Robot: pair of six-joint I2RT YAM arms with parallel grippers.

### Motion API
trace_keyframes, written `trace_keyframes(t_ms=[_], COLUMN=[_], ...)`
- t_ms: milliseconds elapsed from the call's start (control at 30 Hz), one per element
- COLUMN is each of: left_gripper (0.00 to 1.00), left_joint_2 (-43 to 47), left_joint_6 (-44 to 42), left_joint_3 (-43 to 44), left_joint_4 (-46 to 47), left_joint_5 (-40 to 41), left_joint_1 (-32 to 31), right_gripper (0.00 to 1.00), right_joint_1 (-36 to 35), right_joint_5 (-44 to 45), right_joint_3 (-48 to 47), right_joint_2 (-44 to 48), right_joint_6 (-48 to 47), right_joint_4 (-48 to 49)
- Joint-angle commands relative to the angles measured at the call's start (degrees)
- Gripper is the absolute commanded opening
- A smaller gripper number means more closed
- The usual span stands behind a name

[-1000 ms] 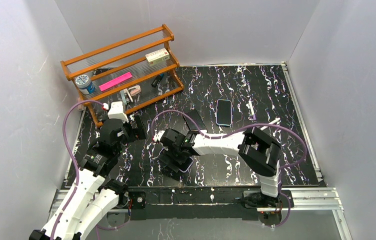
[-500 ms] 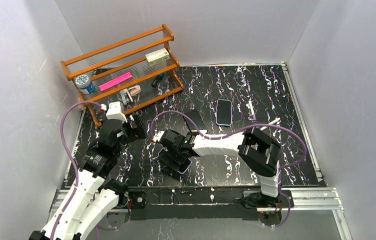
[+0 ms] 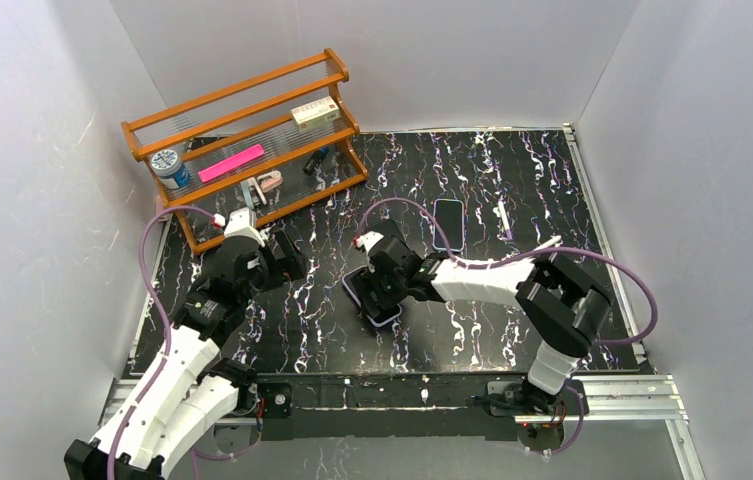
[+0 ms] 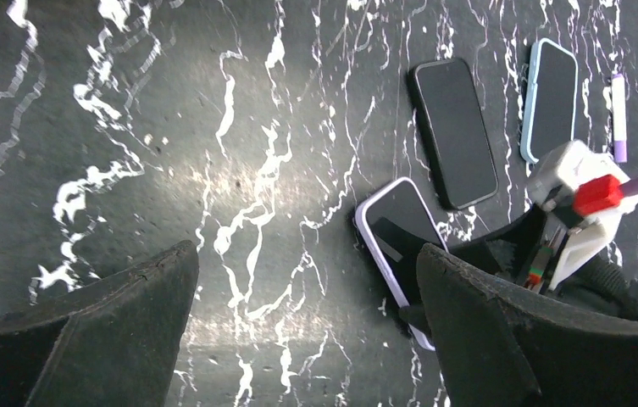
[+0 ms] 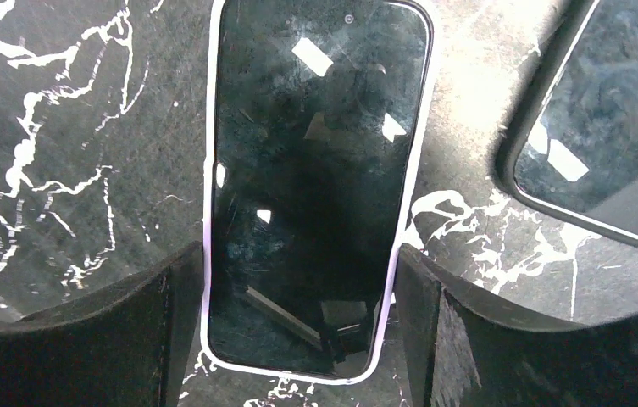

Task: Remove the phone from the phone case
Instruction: Pick up the phone at the center of the board.

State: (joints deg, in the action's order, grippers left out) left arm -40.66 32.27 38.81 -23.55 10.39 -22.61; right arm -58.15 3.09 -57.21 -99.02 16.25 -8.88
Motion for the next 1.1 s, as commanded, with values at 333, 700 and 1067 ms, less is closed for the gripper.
trace_keyframes(t_ms=[333, 700, 1067], left_gripper=[0.98, 0.98, 0.98], left_joint_2=[-8.19, -17.38, -29.11], left_joint_6=[16.36, 23.32, 26.63], left_joint_3=[-10.03, -11.23, -7.99], left_joint_4=[17.35, 23.18, 25.18], left_joint_5=[-15.86, -16.91, -17.79], left_joint_1=[0.16, -1.27, -5.21], right_gripper=[0.01, 0.01, 0.01], right_joint_1=[2.83, 2.84, 2.87], right_joint_5=[-6.36, -7.81, -8.71], right_joint_3=[8.06, 9.07, 9.66], right_joint_2=[5.28, 3.71, 3.51], right_joint_6=[16.82, 19.34, 19.37], right_joint_4=[19.63, 23.84, 25.47])
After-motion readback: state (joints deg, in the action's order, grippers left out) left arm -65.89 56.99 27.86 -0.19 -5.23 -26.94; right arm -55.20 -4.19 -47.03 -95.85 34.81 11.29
